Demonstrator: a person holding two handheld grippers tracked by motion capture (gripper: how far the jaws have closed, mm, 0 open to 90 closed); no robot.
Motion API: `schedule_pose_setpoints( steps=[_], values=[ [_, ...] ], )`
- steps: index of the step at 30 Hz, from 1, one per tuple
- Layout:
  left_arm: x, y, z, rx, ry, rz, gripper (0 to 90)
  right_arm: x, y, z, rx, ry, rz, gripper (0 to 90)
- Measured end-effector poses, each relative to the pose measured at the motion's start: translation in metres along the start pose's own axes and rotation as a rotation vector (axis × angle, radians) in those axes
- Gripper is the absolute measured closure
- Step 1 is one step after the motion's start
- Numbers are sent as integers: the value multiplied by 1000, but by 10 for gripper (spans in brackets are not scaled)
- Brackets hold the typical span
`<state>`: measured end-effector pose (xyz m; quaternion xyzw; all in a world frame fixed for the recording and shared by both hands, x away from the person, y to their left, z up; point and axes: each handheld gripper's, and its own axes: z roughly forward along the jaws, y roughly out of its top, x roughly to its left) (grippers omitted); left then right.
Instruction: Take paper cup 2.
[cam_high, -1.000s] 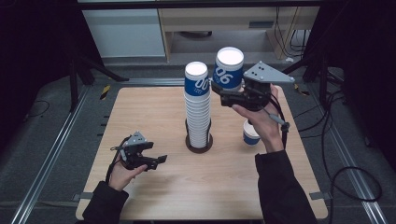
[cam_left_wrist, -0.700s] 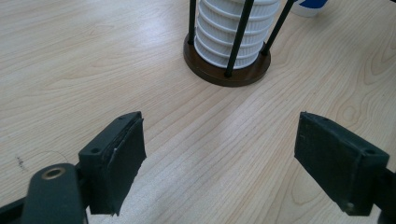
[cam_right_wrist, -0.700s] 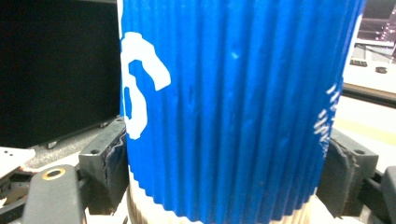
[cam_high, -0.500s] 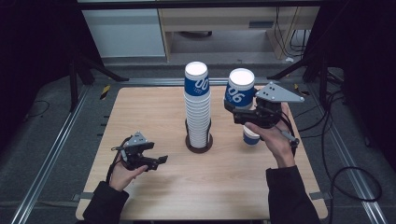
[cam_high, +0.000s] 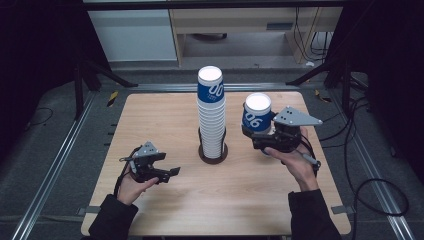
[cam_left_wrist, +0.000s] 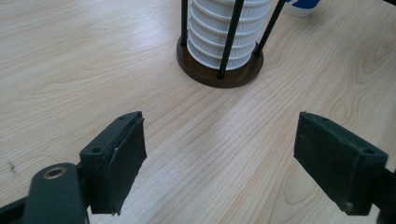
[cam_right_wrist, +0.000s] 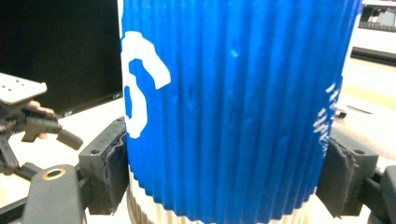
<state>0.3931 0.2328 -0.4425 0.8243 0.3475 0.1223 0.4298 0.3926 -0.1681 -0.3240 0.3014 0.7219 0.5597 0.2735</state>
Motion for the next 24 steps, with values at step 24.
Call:
schedule_pose_setpoints(
  steps=[24],
  values=[
    [-4,1,-1,2,-33,17,166,19,-53,27,155,138,-62,185]
  ],
)
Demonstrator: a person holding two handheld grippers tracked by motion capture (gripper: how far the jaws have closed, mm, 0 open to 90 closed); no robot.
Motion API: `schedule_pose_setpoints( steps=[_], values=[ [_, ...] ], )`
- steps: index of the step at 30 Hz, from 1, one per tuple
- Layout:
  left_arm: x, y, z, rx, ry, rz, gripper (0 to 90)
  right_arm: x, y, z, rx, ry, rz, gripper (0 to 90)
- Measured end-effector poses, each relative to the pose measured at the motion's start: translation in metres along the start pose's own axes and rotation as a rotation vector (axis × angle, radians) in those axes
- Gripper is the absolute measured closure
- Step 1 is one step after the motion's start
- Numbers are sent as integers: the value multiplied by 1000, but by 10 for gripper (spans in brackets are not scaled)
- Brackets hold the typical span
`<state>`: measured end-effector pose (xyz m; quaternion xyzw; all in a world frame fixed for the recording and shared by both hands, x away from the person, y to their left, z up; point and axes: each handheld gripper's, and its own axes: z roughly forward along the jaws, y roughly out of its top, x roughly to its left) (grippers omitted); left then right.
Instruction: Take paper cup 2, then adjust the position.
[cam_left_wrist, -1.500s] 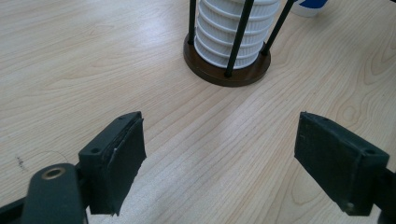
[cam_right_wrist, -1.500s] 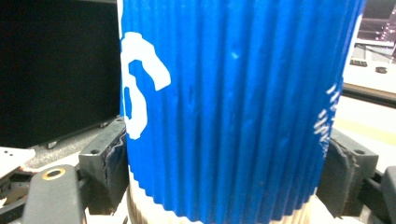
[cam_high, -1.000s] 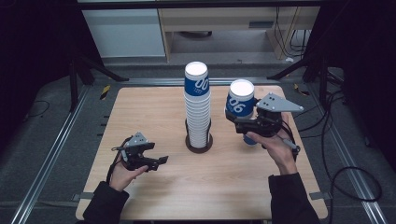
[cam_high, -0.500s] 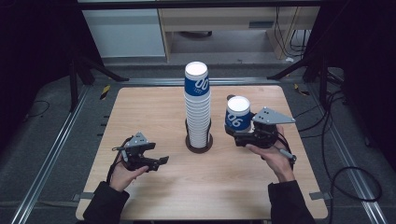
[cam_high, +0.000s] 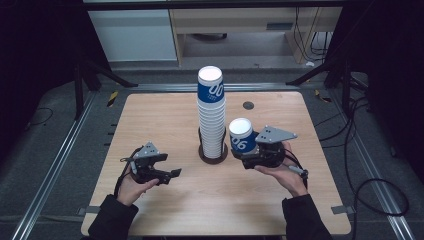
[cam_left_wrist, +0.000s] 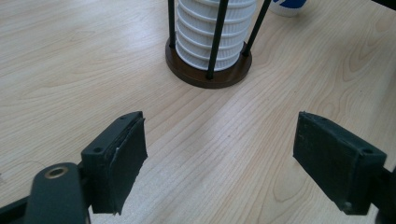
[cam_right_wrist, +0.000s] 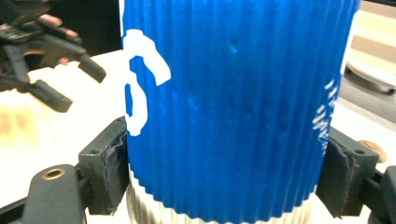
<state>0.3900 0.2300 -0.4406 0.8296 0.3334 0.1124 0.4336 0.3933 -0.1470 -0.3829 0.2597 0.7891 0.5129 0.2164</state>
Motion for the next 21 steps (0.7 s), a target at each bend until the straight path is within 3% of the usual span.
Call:
schedule_pose_setpoints(
  steps=[10,21],
  values=[
    [-4,3,-1,-2,-25,19,169,14,-2,8,42,99,-89,185],
    [-13,8,-4,-3,-65,54,169,28,-13,28,111,209,-142,185]
  ],
)
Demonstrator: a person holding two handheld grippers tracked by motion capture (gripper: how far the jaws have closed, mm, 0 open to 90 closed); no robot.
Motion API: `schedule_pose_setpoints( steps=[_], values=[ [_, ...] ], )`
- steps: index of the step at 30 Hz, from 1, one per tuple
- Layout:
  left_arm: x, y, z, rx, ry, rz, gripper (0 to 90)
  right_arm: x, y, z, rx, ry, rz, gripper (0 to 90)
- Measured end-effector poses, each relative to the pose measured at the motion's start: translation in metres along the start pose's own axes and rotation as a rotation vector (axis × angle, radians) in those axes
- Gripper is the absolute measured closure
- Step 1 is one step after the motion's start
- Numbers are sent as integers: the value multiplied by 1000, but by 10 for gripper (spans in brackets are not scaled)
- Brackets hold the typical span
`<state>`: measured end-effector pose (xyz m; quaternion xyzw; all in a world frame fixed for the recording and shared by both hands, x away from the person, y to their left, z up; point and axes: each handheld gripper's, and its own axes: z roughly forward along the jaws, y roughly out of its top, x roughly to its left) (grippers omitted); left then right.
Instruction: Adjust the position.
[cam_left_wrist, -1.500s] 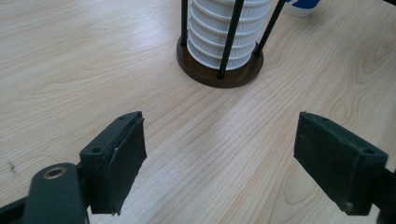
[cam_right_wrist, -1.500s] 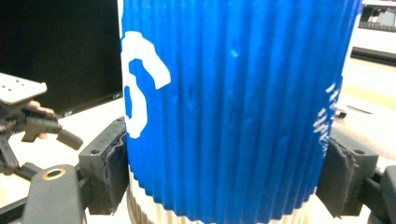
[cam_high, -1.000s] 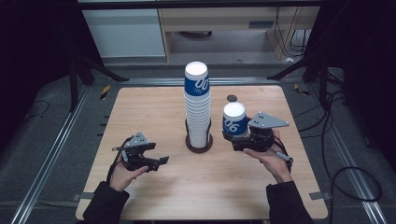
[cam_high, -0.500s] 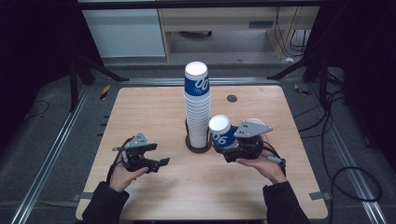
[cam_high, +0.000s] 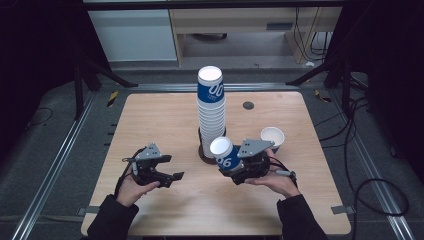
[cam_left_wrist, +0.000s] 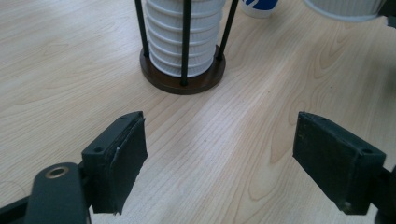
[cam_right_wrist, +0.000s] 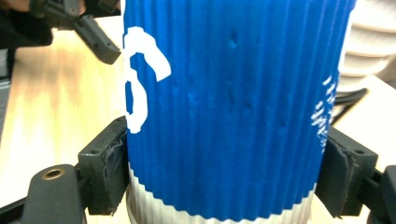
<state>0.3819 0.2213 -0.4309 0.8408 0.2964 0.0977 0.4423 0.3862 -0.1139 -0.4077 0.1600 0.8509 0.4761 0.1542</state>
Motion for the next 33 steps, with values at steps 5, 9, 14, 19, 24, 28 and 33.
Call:
schedule_pose_setpoints(
  steps=[5,9,14,19,24,28,33],
  values=[
    [-5,2,0,3,-27,19,170,5,-1,7,22,33,-24,185],
    [-9,4,0,-1,-41,26,170,8,-3,13,49,52,-43,184],
    [-17,8,-2,-7,-60,56,170,13,-4,21,78,75,-72,184],
    [-22,11,-1,-1,-80,70,170,18,-4,28,94,98,-93,184],
    [-26,12,1,7,-104,75,168,21,-5,34,119,108,-109,184],
    [-30,14,1,5,-119,84,167,24,-4,39,123,123,-119,185],
    [-34,18,2,2,-130,92,165,28,-4,46,139,141,-138,185]
  ],
)
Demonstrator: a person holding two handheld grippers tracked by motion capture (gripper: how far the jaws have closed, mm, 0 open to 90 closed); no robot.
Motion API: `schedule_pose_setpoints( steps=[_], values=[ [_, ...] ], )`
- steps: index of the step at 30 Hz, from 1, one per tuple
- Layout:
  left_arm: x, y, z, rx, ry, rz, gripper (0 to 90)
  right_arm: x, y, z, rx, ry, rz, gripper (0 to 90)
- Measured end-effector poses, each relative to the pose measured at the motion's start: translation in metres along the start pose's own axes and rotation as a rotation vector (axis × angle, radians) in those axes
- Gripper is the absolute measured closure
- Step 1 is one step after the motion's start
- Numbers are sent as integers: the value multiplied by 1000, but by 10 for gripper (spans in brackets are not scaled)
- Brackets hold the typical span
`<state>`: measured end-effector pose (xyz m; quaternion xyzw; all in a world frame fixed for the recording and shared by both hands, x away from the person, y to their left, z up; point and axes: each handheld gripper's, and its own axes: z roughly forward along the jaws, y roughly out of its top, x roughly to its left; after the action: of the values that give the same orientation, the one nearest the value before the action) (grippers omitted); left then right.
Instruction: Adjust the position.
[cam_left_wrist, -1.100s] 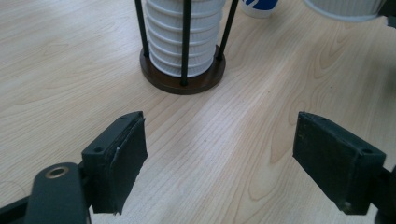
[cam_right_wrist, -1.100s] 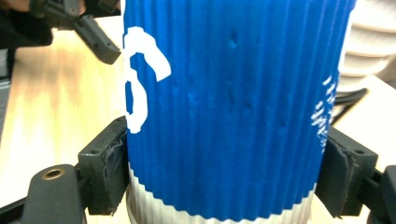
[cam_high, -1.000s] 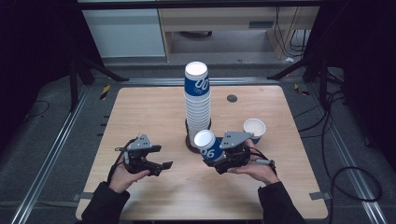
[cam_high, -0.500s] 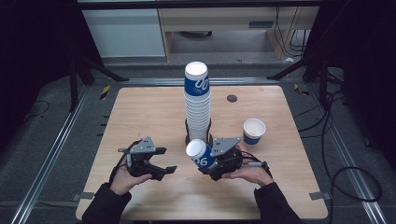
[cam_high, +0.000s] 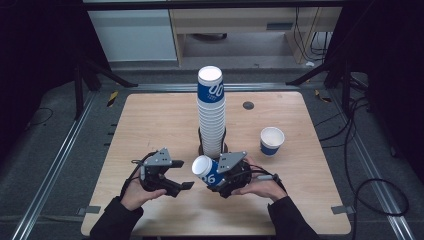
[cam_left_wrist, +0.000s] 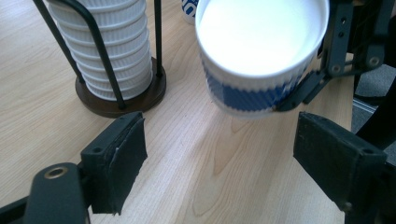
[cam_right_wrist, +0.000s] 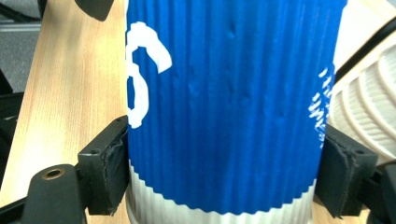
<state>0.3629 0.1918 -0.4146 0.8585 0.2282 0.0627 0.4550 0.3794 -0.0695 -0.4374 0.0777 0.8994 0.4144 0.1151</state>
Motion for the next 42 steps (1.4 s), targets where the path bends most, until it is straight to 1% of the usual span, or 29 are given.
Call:
schedule_pose_setpoints(
  steps=[4,10,12,17,18,25,26,28,31,32,34,42],
  values=[
    [-2,3,3,6,-12,6,164,3,1,5,18,10,-11,186],
    [-4,6,8,12,-26,10,162,5,2,11,31,22,-29,186],
    [-5,6,9,15,-30,11,162,6,2,13,34,23,-27,187],
    [-6,7,14,25,-44,14,166,10,4,19,47,34,-48,187],
    [-6,7,14,28,-47,16,166,10,4,20,48,35,-59,187],
    [-9,8,19,55,-65,25,177,15,6,25,63,46,-77,187],
    [-9,8,20,60,-67,29,178,15,6,26,62,46,-87,187],
    [-10,7,21,75,-68,40,184,17,7,27,64,51,-90,188],
    [-11,7,24,81,-77,43,214,18,7,27,63,56,-101,187],
    [-12,7,24,87,-74,47,225,18,7,28,64,57,-101,187],
    [-12,7,24,88,-77,42,241,18,7,28,67,55,-111,187],
    [-11,6,23,95,-95,33,255,18,6,29,73,67,-115,174]
  ],
)
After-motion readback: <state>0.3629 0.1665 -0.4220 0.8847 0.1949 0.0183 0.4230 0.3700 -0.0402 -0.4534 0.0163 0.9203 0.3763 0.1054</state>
